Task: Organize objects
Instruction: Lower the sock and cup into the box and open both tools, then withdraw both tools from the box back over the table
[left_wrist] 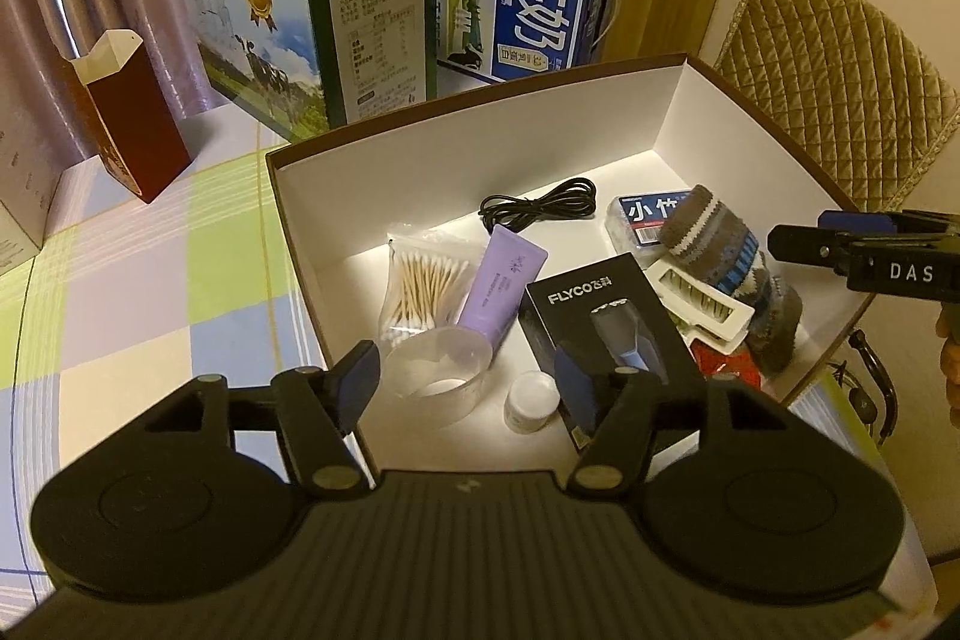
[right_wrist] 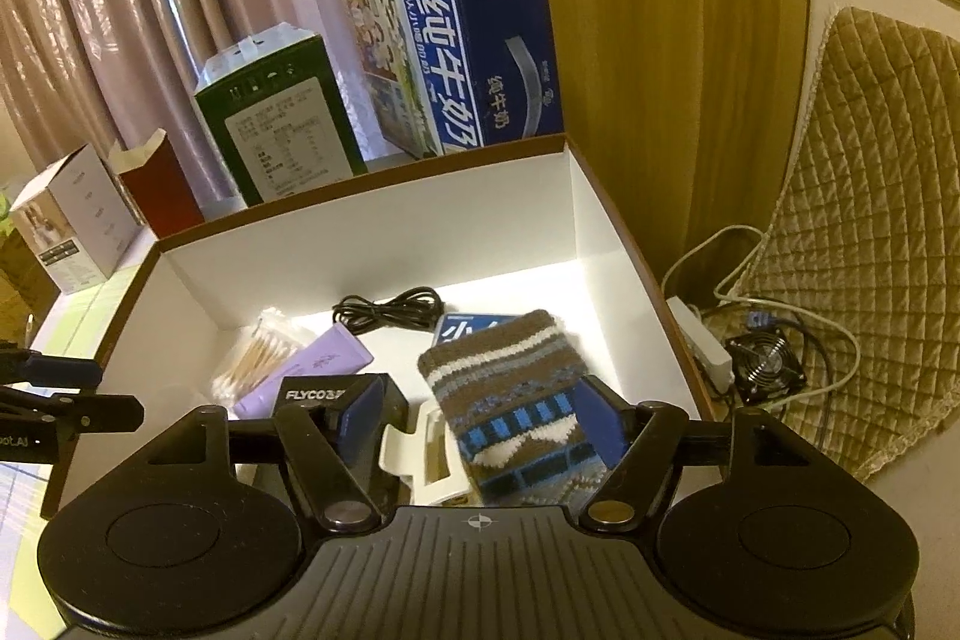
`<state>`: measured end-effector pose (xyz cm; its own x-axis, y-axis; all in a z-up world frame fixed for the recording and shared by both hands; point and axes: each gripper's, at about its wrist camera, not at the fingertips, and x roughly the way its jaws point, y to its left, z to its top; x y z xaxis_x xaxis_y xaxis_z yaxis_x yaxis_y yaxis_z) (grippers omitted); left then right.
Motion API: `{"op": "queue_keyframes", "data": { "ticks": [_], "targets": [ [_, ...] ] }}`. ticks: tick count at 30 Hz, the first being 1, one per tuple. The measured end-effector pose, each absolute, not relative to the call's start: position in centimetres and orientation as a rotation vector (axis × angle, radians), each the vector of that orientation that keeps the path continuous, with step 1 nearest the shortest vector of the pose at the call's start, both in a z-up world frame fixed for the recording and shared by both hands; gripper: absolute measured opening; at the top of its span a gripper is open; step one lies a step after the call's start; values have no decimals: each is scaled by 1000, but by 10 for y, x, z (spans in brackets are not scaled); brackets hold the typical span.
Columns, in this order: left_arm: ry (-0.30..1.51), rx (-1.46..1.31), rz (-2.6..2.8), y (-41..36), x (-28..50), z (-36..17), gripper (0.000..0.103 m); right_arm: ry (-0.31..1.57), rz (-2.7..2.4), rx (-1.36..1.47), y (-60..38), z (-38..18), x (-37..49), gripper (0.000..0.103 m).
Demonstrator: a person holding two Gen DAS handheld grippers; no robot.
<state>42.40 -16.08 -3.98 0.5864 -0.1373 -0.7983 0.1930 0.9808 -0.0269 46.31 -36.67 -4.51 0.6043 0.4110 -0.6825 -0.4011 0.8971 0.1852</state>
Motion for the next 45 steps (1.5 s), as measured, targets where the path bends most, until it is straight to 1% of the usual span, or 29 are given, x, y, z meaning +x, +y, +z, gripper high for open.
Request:
{"op": "queue_keyframes", "data": {
  "ticks": [8,21,24,26,29,40,43,45],
  "targets": [
    [912,60,-178,-163,409,-31,63,775,488,19,-369,-36,450,71],
    [875,28,-154,-172,373,-15,65,748,528,11,-381,-22,418,75],
    [864,19,-143,-174,363,-10,70,741,542,10,-384,-19,409,76],
    [856,12,-136,-174,354,-7,74,736,551,12,-385,-17,402,76],
    [845,-8,-122,-172,341,-2,78,729,569,13,-384,-13,391,78],
    [798,-63,-46,-151,283,18,95,718,625,25,-368,-2,344,93],
    [789,-74,-22,-141,268,23,98,728,627,32,-363,2,330,97],
    [788,-86,-12,-133,258,25,99,731,629,37,-360,4,319,100]
  ]
}}
